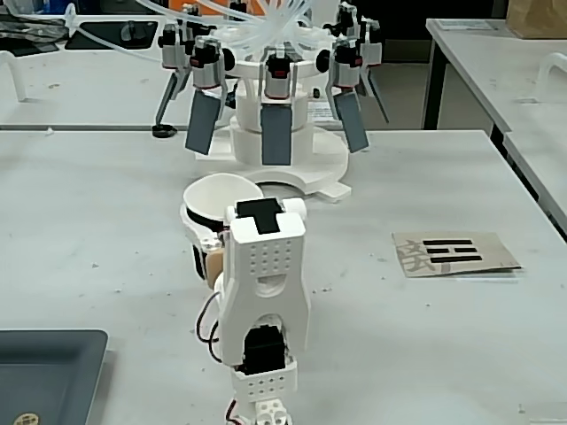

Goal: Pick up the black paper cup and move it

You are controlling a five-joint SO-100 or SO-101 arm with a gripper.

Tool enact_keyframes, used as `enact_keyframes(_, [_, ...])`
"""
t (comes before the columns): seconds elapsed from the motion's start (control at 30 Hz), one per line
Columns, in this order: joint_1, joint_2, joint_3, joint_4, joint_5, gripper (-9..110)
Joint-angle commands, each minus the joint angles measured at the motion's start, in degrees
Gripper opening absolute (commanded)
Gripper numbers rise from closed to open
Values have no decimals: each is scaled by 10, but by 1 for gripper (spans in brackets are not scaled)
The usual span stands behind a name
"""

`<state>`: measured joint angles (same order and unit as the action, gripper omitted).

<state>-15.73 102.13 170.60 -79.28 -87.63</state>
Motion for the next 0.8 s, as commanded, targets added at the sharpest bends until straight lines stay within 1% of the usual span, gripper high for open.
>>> enact_keyframes(0.0, [9,40,14,-12,6,10])
enact_keyframes(0.23, [26,72,34,-11,7,10])
enact_keyframes(0.5, [57,70,30,13,14,10])
enact_keyframes(0.77, [113,63,-25,69,29,11])
